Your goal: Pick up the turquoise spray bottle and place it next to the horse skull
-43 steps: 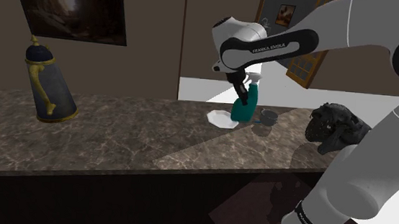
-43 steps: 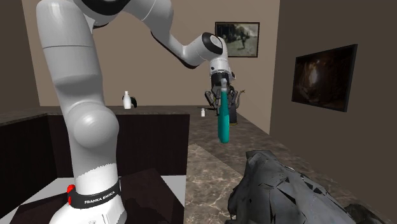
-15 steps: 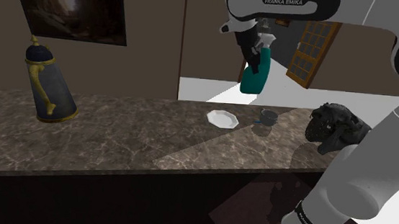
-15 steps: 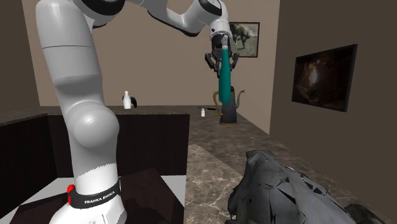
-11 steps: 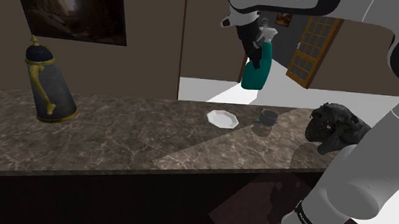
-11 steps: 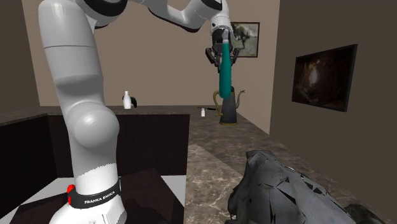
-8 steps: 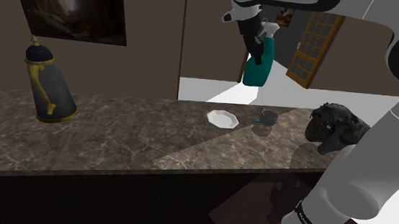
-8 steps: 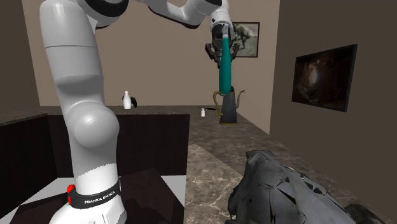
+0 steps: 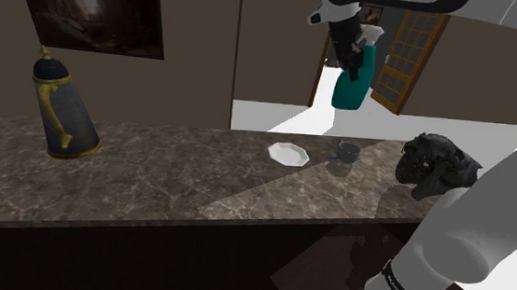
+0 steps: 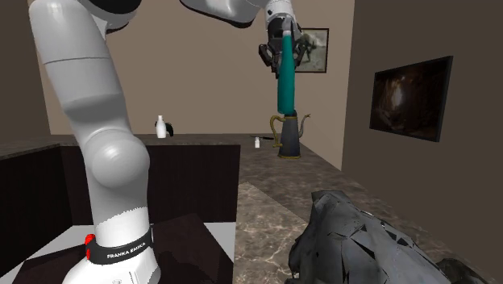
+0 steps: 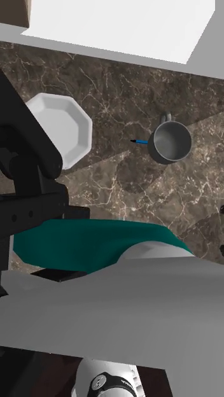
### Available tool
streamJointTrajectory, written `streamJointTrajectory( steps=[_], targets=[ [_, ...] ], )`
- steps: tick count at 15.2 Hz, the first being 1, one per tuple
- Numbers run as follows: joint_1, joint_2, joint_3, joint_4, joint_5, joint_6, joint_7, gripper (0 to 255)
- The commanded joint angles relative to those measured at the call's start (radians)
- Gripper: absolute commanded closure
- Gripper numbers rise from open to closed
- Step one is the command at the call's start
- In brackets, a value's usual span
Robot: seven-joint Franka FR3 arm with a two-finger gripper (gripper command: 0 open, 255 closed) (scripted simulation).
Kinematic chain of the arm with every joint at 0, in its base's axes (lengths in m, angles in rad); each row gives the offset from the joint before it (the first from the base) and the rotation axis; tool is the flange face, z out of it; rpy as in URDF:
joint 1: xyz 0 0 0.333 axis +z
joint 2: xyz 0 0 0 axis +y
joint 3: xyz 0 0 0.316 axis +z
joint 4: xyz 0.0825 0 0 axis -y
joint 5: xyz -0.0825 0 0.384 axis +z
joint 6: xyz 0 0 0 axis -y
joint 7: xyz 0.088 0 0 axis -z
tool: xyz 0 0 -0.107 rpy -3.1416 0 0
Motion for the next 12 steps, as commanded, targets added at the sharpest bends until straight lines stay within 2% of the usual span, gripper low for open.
streamJointTrajectory(
  steps=[1, 12],
  targets=[
    [-0.014, -0.054, -0.022, -0.054, -0.016, 0.017, -0.034, 255],
    [-0.090, -0.306, -0.166, -0.288, -0.137, 0.104, -0.230, 255]
  ],
)
